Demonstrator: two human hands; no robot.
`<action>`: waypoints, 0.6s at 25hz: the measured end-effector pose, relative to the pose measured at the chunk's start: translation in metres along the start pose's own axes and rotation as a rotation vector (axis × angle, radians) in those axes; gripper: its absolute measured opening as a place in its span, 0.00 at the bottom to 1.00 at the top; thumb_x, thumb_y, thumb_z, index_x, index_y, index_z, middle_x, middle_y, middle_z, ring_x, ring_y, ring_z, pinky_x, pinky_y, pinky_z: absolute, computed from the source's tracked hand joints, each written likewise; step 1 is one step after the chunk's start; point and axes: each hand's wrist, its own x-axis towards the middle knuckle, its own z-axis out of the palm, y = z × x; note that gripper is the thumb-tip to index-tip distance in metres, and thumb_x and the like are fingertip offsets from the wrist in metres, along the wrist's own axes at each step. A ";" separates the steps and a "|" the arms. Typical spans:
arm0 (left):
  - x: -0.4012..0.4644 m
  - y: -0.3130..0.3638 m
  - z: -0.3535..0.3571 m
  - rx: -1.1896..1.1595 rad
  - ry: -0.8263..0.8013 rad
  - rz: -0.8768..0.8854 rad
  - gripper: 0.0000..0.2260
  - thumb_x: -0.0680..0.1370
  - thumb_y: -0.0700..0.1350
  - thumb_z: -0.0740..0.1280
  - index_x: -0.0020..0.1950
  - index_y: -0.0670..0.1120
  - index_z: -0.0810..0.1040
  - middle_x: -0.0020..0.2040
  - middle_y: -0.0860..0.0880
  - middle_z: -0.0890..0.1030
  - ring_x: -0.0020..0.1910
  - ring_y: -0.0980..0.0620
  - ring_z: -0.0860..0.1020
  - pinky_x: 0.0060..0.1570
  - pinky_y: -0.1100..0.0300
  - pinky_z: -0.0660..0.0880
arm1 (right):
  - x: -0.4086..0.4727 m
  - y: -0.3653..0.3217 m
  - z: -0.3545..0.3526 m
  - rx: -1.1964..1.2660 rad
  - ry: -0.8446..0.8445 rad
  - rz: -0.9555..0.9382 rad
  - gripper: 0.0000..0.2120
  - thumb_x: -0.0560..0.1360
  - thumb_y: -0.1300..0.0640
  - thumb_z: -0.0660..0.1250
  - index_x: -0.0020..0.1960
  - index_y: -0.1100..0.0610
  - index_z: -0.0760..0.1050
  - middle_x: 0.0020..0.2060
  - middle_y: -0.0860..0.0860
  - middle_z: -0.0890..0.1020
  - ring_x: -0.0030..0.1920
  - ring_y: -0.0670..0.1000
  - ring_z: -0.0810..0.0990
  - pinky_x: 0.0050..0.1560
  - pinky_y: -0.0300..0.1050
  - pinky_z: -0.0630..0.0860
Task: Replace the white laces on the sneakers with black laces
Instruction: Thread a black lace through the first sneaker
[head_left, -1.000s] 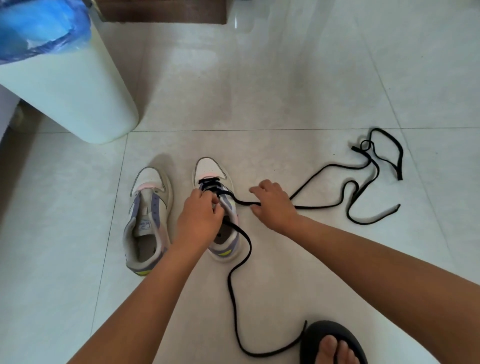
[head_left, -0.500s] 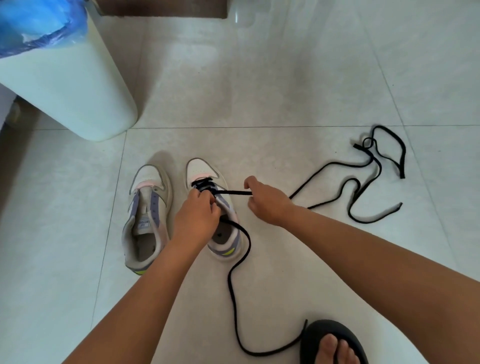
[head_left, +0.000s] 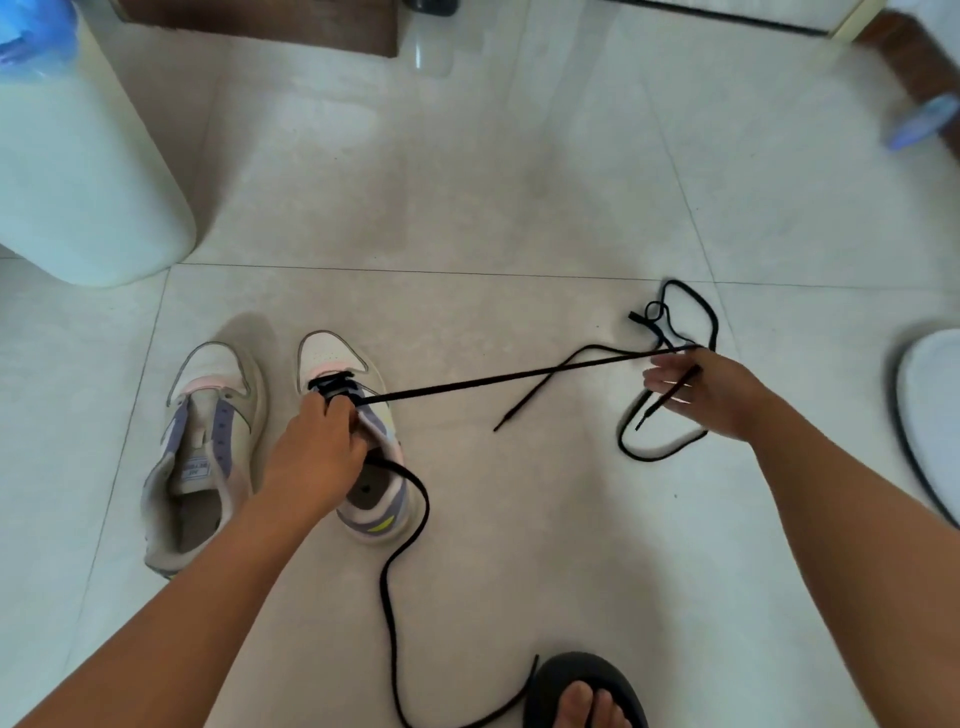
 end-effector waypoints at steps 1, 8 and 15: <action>0.000 -0.003 0.001 -0.028 -0.013 -0.022 0.11 0.79 0.45 0.59 0.59 0.42 0.69 0.56 0.40 0.68 0.46 0.41 0.73 0.46 0.49 0.71 | -0.001 0.001 -0.008 0.004 -0.009 0.026 0.14 0.81 0.53 0.55 0.50 0.59 0.77 0.44 0.55 0.82 0.47 0.53 0.80 0.51 0.45 0.74; -0.006 -0.014 0.004 -0.083 -0.048 -0.053 0.10 0.81 0.46 0.56 0.61 0.47 0.67 0.50 0.44 0.67 0.41 0.43 0.72 0.43 0.51 0.71 | 0.007 0.015 -0.034 -0.028 0.166 0.137 0.15 0.82 0.57 0.55 0.42 0.63 0.73 0.35 0.58 0.74 0.31 0.50 0.69 0.28 0.39 0.69; -0.012 -0.006 0.002 -0.012 -0.153 0.009 0.12 0.82 0.48 0.52 0.64 0.47 0.65 0.55 0.42 0.66 0.48 0.39 0.74 0.46 0.52 0.70 | -0.018 0.050 0.021 -0.042 -0.059 0.298 0.03 0.75 0.68 0.64 0.43 0.64 0.74 0.24 0.53 0.77 0.22 0.44 0.73 0.23 0.34 0.71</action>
